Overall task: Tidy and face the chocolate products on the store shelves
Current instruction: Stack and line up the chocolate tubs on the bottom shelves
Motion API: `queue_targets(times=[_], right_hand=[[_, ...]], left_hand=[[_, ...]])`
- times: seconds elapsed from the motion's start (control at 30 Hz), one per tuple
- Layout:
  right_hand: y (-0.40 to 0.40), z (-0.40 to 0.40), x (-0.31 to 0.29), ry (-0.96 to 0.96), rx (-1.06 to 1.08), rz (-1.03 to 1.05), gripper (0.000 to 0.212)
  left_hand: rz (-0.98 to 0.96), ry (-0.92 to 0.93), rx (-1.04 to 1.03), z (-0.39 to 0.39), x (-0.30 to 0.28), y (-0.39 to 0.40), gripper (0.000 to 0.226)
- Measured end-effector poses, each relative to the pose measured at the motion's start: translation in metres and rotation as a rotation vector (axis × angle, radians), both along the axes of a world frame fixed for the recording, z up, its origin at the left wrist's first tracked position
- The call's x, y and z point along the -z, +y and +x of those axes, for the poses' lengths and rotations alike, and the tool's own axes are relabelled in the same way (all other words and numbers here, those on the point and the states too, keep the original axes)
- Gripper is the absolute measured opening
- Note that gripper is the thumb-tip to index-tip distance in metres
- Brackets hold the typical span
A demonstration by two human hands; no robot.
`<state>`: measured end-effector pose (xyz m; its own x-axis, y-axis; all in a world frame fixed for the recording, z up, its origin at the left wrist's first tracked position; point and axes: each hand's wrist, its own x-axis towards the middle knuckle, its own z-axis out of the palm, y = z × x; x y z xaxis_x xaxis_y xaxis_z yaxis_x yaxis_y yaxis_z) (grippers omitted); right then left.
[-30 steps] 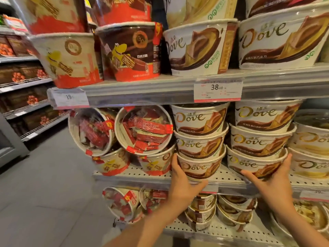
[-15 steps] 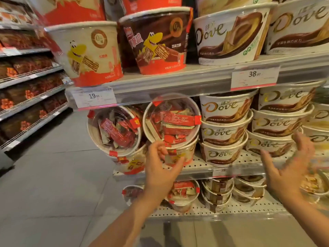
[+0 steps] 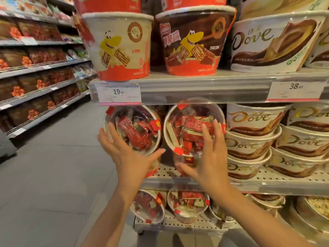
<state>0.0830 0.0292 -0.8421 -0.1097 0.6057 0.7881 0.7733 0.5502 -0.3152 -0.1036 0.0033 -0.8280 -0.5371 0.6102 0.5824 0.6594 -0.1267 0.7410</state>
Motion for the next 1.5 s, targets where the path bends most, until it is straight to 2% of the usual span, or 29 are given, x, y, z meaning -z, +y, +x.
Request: queue_targets(times=[0.1, 0.33, 0.43, 0.57, 0.7, 0.8, 0.97, 1.13, 1.33, 1.5], right_hand=[[0.007, -0.008, -0.003, 0.054, 0.035, -0.035, 0.118], [0.018, -0.017, 0.003, 0.282, -0.06, 0.0, 0.11], [0.018, -0.016, 0.006, 0.309, -0.088, -0.005, 0.104], [0.018, -0.011, 0.006, 0.232, -0.112, 0.101, 0.082], [0.013, -0.006, -0.005, 0.26, -0.178, 0.173, 0.065], [0.015, -0.001, -0.018, 0.303, -0.21, 0.201, 0.056], [0.018, -0.001, -0.026, 0.386, -0.234, 0.143, 0.053], [0.024, -0.007, -0.031, 0.537, -0.244, 0.068, 0.046], [0.035, -0.014, -0.027, 0.472, -0.189, 0.038, 0.054], [0.034, -0.024, -0.017, 0.507, -0.159, -0.015, 0.061]], left_hand=[[-0.018, -0.002, 0.012, -0.002, 0.001, 0.003, 0.141], [-0.078, -0.149, -0.004, -0.01, 0.003, 0.006, 0.149], [-0.067, -0.121, -0.048, -0.01, 0.001, 0.008, 0.14], [0.008, -0.053, -0.047, -0.006, 0.004, 0.007, 0.132], [0.116, -0.008, -0.033, -0.002, 0.005, -0.002, 0.105], [0.17, -0.022, -0.022, -0.006, -0.002, -0.003, 0.091], [0.216, -0.103, 0.027, -0.008, -0.015, -0.003, 0.076], [0.217, -0.214, 0.053, -0.013, -0.022, 0.003, 0.094], [0.18, -0.261, 0.135, -0.014, -0.015, 0.005, 0.127], [0.059, -0.254, 0.138, -0.006, -0.007, 0.001, 0.148]])
